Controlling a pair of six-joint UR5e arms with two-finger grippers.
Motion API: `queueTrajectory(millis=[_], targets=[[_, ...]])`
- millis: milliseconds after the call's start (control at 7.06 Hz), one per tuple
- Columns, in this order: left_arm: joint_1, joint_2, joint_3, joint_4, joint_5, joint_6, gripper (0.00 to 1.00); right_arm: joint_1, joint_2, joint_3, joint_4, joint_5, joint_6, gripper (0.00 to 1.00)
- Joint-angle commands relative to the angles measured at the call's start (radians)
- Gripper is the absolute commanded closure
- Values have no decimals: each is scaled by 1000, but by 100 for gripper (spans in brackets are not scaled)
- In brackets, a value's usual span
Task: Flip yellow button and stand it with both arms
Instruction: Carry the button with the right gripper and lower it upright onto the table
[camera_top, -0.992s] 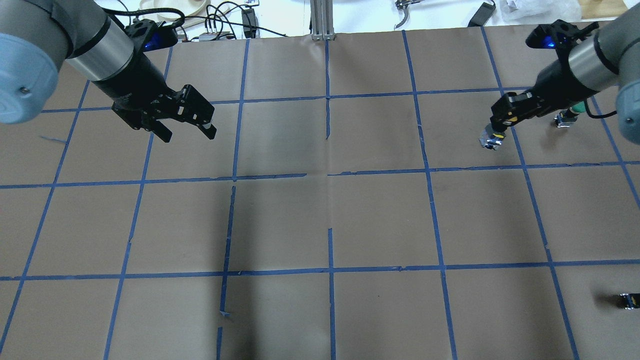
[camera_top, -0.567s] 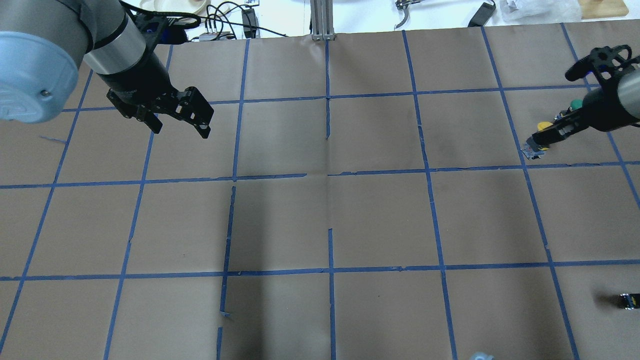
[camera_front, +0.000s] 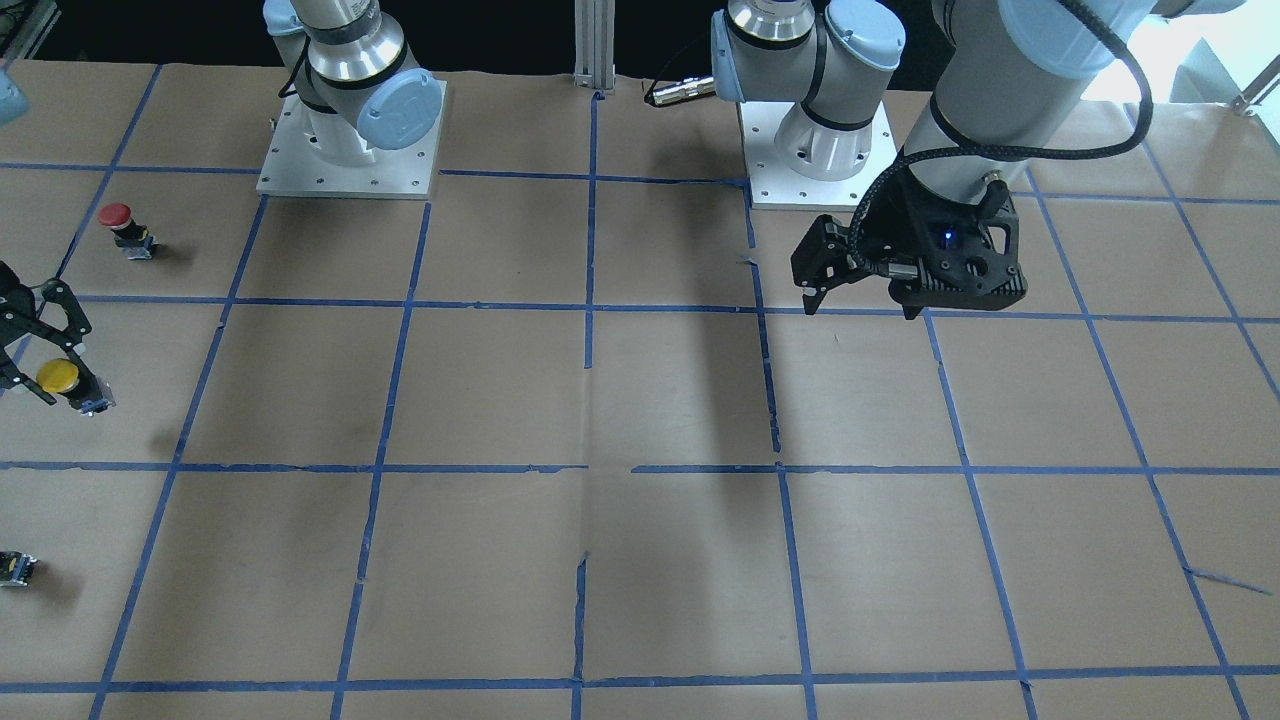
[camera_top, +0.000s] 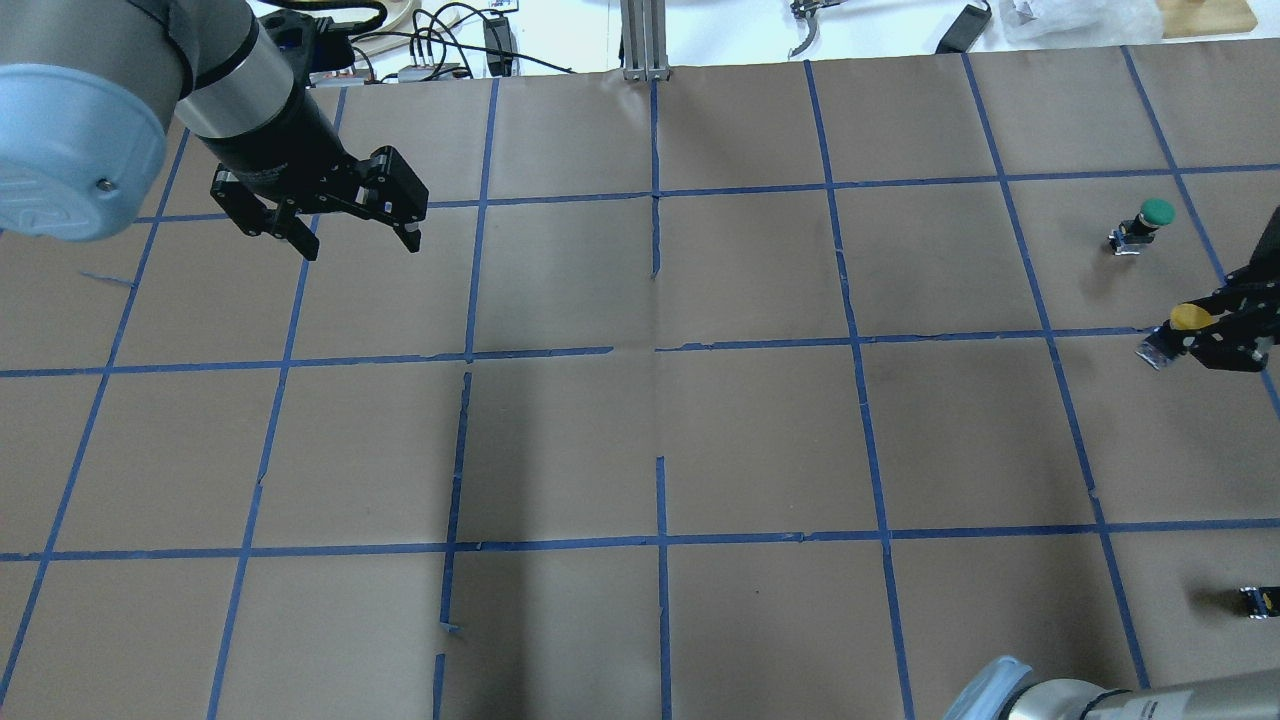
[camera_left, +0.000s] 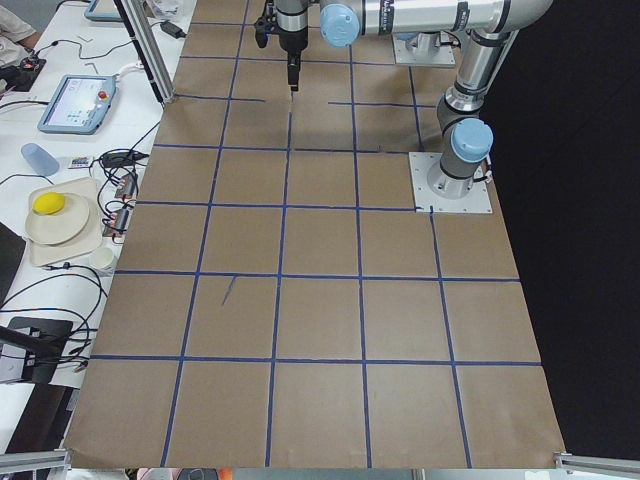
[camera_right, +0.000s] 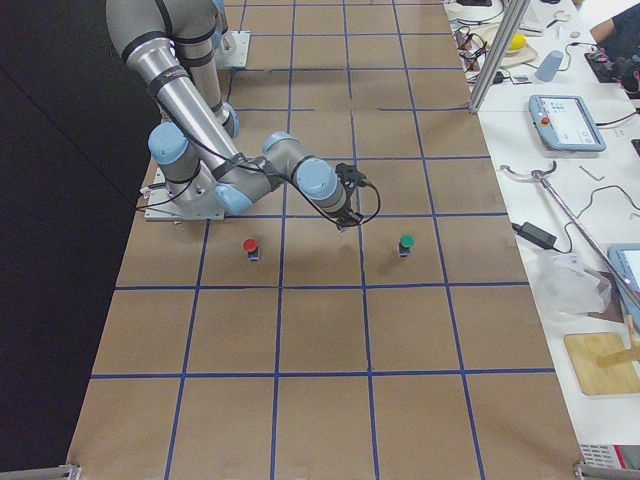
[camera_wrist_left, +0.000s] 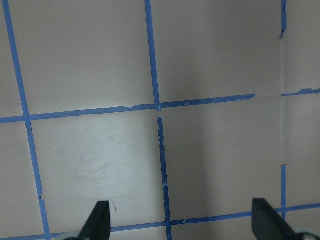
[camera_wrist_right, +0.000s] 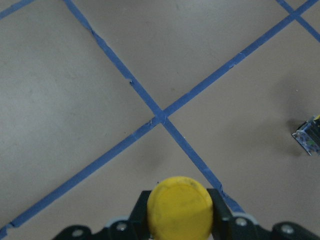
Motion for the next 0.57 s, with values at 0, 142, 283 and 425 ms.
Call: queueTrajectory(millis=[0, 142, 283, 425], targets=[[0, -1, 1, 5, 11, -68, 0, -57, 33, 1, -1, 0, -223, 79], [0, 0, 1, 5, 13, -72, 0, -57, 70, 1, -1, 14, -254, 79], [0, 0, 2, 5, 14, -72, 0, -57, 108, 0, -1, 41, -329, 79], [0, 2, 2, 5, 40, -70, 0, -68, 111, -2, 0, 37, -333, 77]])
